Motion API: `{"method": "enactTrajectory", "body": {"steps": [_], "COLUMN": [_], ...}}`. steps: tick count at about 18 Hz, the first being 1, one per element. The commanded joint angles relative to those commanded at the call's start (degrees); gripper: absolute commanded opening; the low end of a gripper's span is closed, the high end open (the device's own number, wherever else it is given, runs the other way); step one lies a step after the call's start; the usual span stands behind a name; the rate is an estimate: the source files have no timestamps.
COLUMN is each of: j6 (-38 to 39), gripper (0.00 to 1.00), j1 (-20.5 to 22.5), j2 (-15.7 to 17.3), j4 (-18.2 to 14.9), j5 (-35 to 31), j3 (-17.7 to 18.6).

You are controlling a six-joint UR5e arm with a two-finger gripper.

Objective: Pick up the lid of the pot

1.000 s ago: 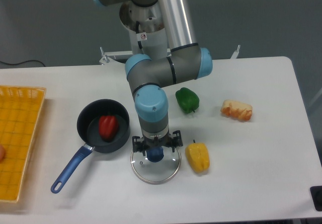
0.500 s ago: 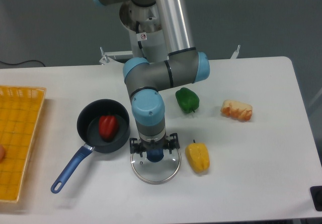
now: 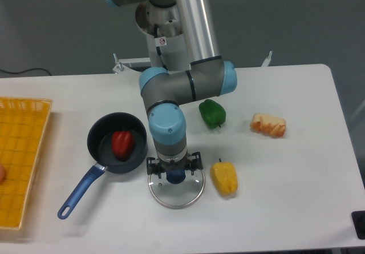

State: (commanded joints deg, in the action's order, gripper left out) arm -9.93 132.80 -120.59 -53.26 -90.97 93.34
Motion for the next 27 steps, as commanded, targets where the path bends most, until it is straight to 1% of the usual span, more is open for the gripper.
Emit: {"method": "enactTrajectory", "body": {"steps": [3, 23, 25, 26, 27], "j6": [0.00, -0.09, -0.09, -0.09, -0.09], "gripper": [0.93, 0.93, 0.88, 0.83, 0.83], "j1": [0.00, 0.00, 0.00, 0.00, 0.00], "j2": [-0.09, -0.79, -0.79, -0.88, -0.88], "j4": [0.00, 0.18, 0.09, 0.09, 0.09], "j5": [0.00, -0.09, -0.09, -0.09, -0.09], "j3": [0.00, -0.35, -0.35, -0.44, -0.35]}}
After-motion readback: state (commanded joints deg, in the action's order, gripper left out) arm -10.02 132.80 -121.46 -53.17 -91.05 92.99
